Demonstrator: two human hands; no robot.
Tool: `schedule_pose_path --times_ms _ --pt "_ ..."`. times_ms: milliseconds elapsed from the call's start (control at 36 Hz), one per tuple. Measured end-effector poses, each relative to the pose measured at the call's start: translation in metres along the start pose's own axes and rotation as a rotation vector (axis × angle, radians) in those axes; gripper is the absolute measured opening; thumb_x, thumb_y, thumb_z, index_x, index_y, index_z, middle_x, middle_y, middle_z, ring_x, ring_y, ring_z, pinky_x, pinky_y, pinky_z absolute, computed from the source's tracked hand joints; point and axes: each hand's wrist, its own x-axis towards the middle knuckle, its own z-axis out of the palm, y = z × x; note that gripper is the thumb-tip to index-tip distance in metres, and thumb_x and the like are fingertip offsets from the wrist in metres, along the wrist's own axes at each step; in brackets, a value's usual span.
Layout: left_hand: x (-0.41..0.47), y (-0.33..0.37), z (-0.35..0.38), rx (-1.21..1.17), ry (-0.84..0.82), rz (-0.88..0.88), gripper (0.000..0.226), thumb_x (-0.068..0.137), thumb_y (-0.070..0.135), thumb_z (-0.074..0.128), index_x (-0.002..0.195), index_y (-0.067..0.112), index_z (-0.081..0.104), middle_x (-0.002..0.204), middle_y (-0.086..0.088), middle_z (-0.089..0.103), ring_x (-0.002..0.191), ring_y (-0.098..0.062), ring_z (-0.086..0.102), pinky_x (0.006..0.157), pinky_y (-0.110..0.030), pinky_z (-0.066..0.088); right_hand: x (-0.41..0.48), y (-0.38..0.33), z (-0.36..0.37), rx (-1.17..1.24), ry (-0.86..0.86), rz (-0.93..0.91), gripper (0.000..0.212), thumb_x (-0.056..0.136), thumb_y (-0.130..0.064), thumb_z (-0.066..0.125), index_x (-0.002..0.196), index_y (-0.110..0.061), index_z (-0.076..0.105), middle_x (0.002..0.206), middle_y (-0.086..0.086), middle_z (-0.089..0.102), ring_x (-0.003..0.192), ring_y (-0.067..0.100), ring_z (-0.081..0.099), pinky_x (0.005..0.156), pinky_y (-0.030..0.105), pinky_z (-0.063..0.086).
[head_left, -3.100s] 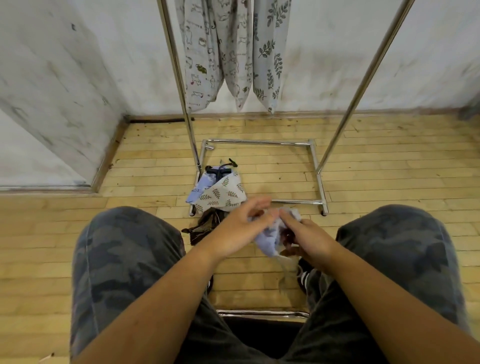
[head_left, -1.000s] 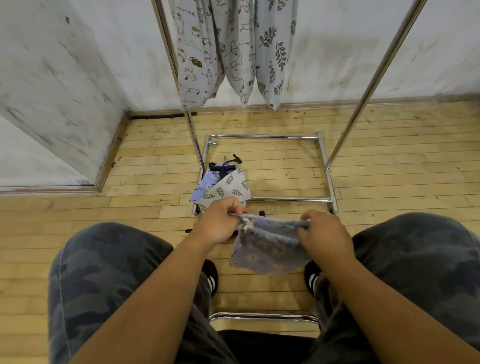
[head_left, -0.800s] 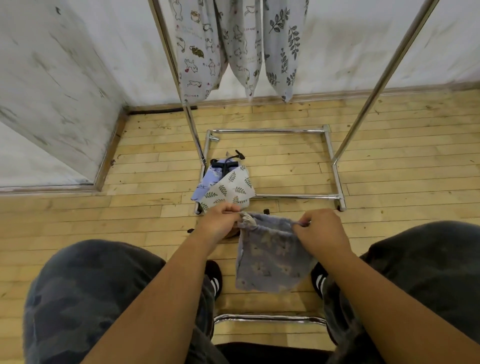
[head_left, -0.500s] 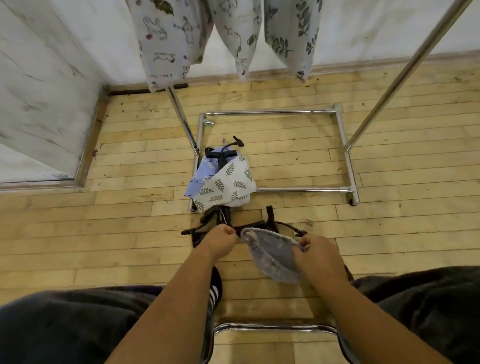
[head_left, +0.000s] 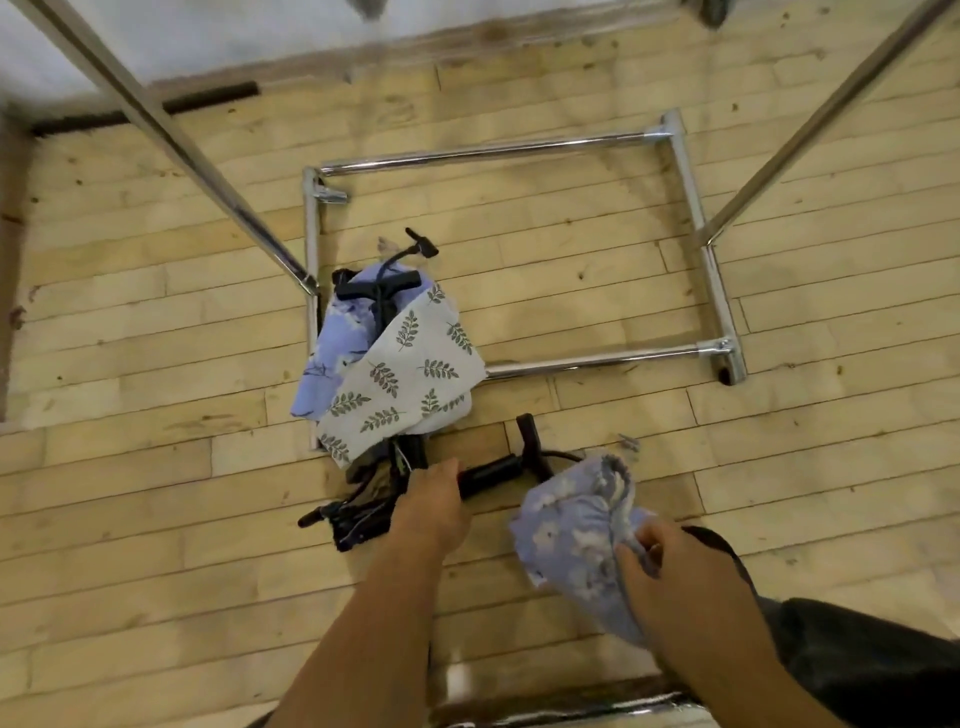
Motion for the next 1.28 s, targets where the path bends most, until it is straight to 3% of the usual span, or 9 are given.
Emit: schedule_pose_path --times_ms 83,250,472,611,722,861,944,1111,1278 --pt "0.001 0.003 0.007 0.220 0.039 -0.018 0.054 0.099 0.014 0.050 0.151 0.020 0.037 0.148 -0.006 0.046 0.140 -0.030 0.035 0.111 -0.046 0.037 0.008 0.000 0.000 0.001 -0.072 0.032 0.029 0.101 -0.042 0.055 0.093 -0.014 0.057 0.087 0.015 0.066 0.077 0.033 0.065 0.062 0.038 0.042" --pt "0.003 0.009 0.022 0.420 -0.005 -0.092 0.030 0.100 0.015 0.051 0.128 0.020 0.061 0.136 -0.006 0.056 0.135 -0.029 0.038 0.115 -0.045 0.032 0.005 -0.009 -0.006 -0.042 -0.053 -0.001 0.027 0.101 -0.045 0.052 0.088 -0.022 0.057 0.080 0.002 0.066 0.077 0.021 0.066 0.069 0.037 0.053" --pt "0.003 0.010 0.037 0.477 -0.043 -0.050 0.047 0.102 0.017 0.047 0.148 0.013 0.041 0.155 -0.012 0.041 0.150 -0.033 0.026 0.120 -0.045 0.027 -0.006 -0.021 -0.021 -0.104 -0.093 -0.075 0.027 0.103 -0.045 0.050 0.082 -0.028 0.052 0.080 -0.002 0.060 0.076 0.014 0.063 0.068 0.028 0.051" --pt "-0.009 0.016 0.023 0.305 -0.106 0.006 0.047 0.100 0.030 0.055 0.140 0.009 0.040 0.130 -0.012 0.060 0.115 -0.029 0.060 0.092 -0.038 0.049 -0.021 -0.023 -0.033 -0.173 -0.150 -0.079 0.022 0.104 -0.046 0.047 0.094 -0.028 0.055 0.091 -0.004 0.063 0.083 0.011 0.062 0.078 0.029 0.053" --pt "-0.032 0.032 -0.004 0.022 -0.159 0.056 0.042 0.100 0.034 0.060 0.132 0.012 0.044 0.124 -0.009 0.062 0.100 -0.023 0.061 0.085 -0.034 0.053 -0.040 -0.022 -0.045 -0.195 -0.099 -0.105 0.025 0.102 -0.049 0.048 0.090 -0.028 0.054 0.088 -0.008 0.062 0.078 0.009 0.059 0.073 0.029 0.053" --pt "-0.082 0.056 -0.050 -0.191 -0.001 0.060 0.035 0.100 0.040 0.062 0.115 0.013 0.045 0.099 -0.008 0.061 0.085 -0.023 0.061 0.071 -0.033 0.049 -0.072 -0.014 -0.066 -0.192 -0.066 -0.202 0.022 0.103 -0.043 0.049 0.086 -0.028 0.051 0.084 -0.006 0.059 0.075 0.009 0.057 0.069 0.026 0.049" --pt "-0.119 0.069 -0.076 -0.204 0.053 0.069 0.042 0.100 0.047 0.059 0.114 0.009 0.050 0.091 -0.007 0.059 0.072 -0.016 0.056 0.062 -0.031 0.043 -0.095 -0.008 -0.080 -0.185 -0.080 -0.262 0.003 0.104 -0.034 0.052 0.103 -0.031 0.050 0.087 -0.009 0.058 0.076 0.008 0.054 0.068 0.022 0.047" --pt "-0.200 0.089 -0.109 -0.451 -0.004 0.023 0.045 0.097 0.053 0.060 0.086 0.010 0.057 0.082 -0.010 0.056 0.071 -0.024 0.057 0.068 -0.032 0.043 -0.144 0.008 -0.097 -0.133 -0.035 -0.445 0.067 0.102 -0.037 0.053 0.156 -0.048 0.014 0.071 -0.004 0.062 0.062 0.013 0.061 0.056 0.029 0.050" --pt "-0.285 0.111 -0.104 -0.718 -0.023 0.012 0.052 0.080 0.055 0.076 0.101 0.007 0.076 0.096 -0.013 0.077 0.089 -0.029 0.073 0.091 -0.041 0.060 -0.183 0.028 -0.088 -0.143 -0.076 -0.658 0.108 0.095 -0.034 0.071 0.150 -0.060 -0.017 0.073 -0.019 0.047 0.067 0.003 0.051 0.059 0.015 0.040"
